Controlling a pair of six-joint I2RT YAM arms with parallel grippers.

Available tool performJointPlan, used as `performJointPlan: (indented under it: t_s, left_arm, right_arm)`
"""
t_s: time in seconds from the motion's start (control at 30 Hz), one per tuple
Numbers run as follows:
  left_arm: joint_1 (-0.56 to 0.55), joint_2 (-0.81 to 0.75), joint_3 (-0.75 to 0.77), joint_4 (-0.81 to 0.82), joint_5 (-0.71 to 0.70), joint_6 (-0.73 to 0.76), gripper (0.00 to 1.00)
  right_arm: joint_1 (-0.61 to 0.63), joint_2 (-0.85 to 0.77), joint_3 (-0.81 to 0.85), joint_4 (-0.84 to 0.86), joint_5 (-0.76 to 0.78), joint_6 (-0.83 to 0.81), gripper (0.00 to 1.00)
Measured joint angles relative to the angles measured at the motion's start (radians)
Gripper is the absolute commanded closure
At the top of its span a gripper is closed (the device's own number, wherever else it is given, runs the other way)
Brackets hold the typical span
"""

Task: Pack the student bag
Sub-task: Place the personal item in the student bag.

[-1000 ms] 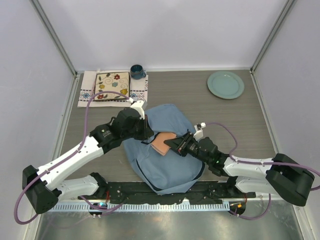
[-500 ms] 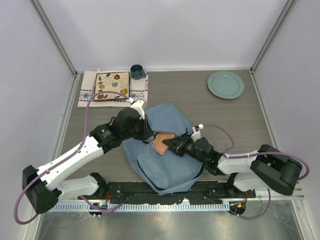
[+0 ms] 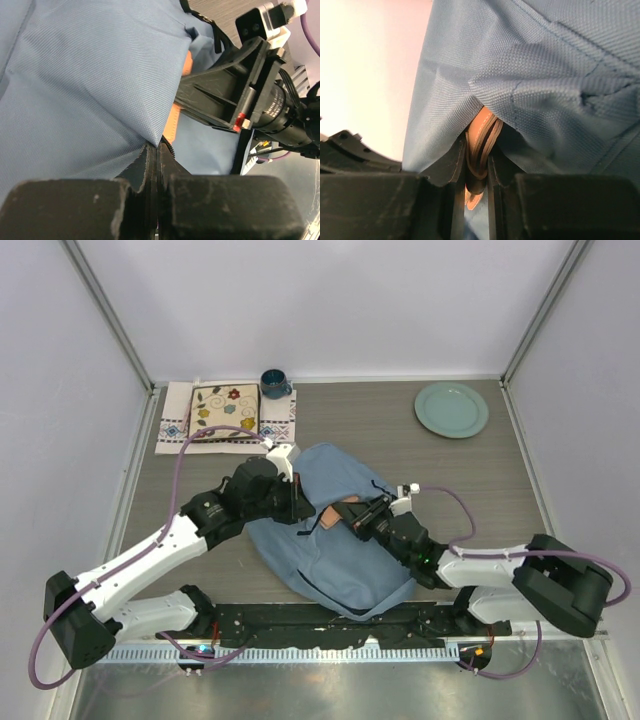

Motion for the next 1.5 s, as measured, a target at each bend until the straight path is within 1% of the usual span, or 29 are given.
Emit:
performJointPlan:
  t_s: [0.1, 0.2, 0.33, 0.4, 0.43, 0.47, 0.5, 0.53, 0.57, 0.6, 0.67, 0.77, 0.8, 0.87, 0.9, 0.93, 1.0, 1.1, 1.2, 1.3, 1.33, 1.43, 1.5]
  left_arm:
    - [0.000, 0.001, 0.000, 0.005, 0.004, 0.002, 1.00]
    - [0.001, 0.007, 0.000, 0.006, 0.010, 0.003, 1.00]
    - [0.003, 0.016, 0.010, -0.001, 0.010, 0.012, 1.00]
    - [0.010, 0.018, 0.011, -0.005, 0.010, 0.020, 1.00]
    - [0.014, 0.018, 0.011, -0.006, 0.010, 0.023, 1.00]
    - [0.019, 0.018, 0.011, -0.006, 0.009, 0.025, 1.00]
    - [0.022, 0.017, 0.011, -0.007, 0.009, 0.026, 0.99]
    - [0.024, 0.017, 0.011, -0.008, 0.008, 0.026, 0.97]
    - [0.025, 0.016, 0.011, -0.011, 0.006, 0.026, 0.94]
    - [0.025, 0.015, 0.011, -0.014, 0.003, 0.026, 0.88]
    - [0.025, 0.008, 0.007, -0.023, -0.005, 0.023, 0.80]
    - [0.025, -0.031, -0.011, -0.021, -0.017, 0.013, 0.69]
    - [0.025, -0.056, -0.019, -0.020, -0.023, 0.003, 0.62]
    - [0.025, -0.098, -0.032, -0.016, -0.034, -0.005, 0.54]
    - [0.025, -0.117, -0.035, -0.013, -0.041, -0.010, 0.44]
    - [0.026, -0.134, -0.037, -0.013, -0.049, -0.015, 0.39]
    - [0.026, -0.155, -0.037, -0.012, -0.063, -0.025, 0.31]
    - [0.027, -0.177, -0.037, -0.029, -0.096, -0.035, 0.23]
    - [0.027, -0.222, -0.037, -0.079, -0.151, -0.062, 0.21]
    - [0.027, -0.299, -0.058, -0.134, -0.205, -0.119, 0.21]
    - [0.027, -0.330, -0.080, -0.145, -0.215, -0.142, 0.21]
    - [0.027, -0.424, -0.182, -0.175, -0.219, -0.238, 0.21]
    - [0.027, -0.493, -0.275, -0.183, -0.208, -0.305, 0.21]
  right_arm:
    - [0.000, 0.087, 0.060, 0.015, 0.006, -0.024, 0.99]
    - [0.010, 0.211, 0.129, 0.073, -0.005, -0.057, 0.99]
    - [0.035, 0.329, 0.196, 0.114, -0.028, -0.102, 0.96]
    - [0.042, 0.356, 0.231, 0.107, -0.037, -0.132, 0.89]
    - [0.045, 0.364, 0.249, 0.095, -0.042, -0.149, 0.85]
    - [0.045, 0.367, 0.264, 0.078, -0.048, -0.164, 0.73]
    - [0.045, 0.368, 0.275, 0.063, -0.054, -0.176, 0.69]
    - [0.045, 0.368, 0.285, 0.045, -0.060, -0.188, 0.65]
    - [0.045, 0.367, 0.292, 0.031, -0.063, -0.198, 0.56]
    - [0.046, 0.362, 0.295, 0.009, -0.065, -0.206, 0.51]
    - [0.048, 0.329, 0.296, -0.061, -0.064, -0.225, 0.44]
    - [0.053, 0.230, 0.286, -0.199, -0.048, -0.253, 0.37]
    - [0.055, 0.188, 0.276, -0.244, -0.041, -0.261, 0.37]
    - [0.057, 0.101, 0.254, -0.331, -0.024, -0.280, 0.37]
    - [0.057, 0.058, 0.240, -0.373, -0.016, -0.289, 0.37]
    - [0.058, 0.019, 0.229, -0.417, -0.008, -0.299, 0.37]
    - [0.058, -0.040, 0.214, -0.491, 0.002, -0.312, 0.37]
    - [0.057, -0.127, 0.199, -0.608, 0.017, -0.331, 0.37]
    - [0.058, -0.246, 0.187, -0.734, 0.054, -0.351, 0.37]
    - [0.058, -0.375, 0.187, -0.840, 0.117, -0.377, 0.35]
    - [0.058, -0.409, 0.190, -0.878, 0.143, -0.385, 0.33]
    - [0.057, -0.458, 0.228, -1.012, 0.231, -0.409, 0.20]
    - [0.056, -0.459, 0.264, -1.093, 0.294, -0.419, 0.18]
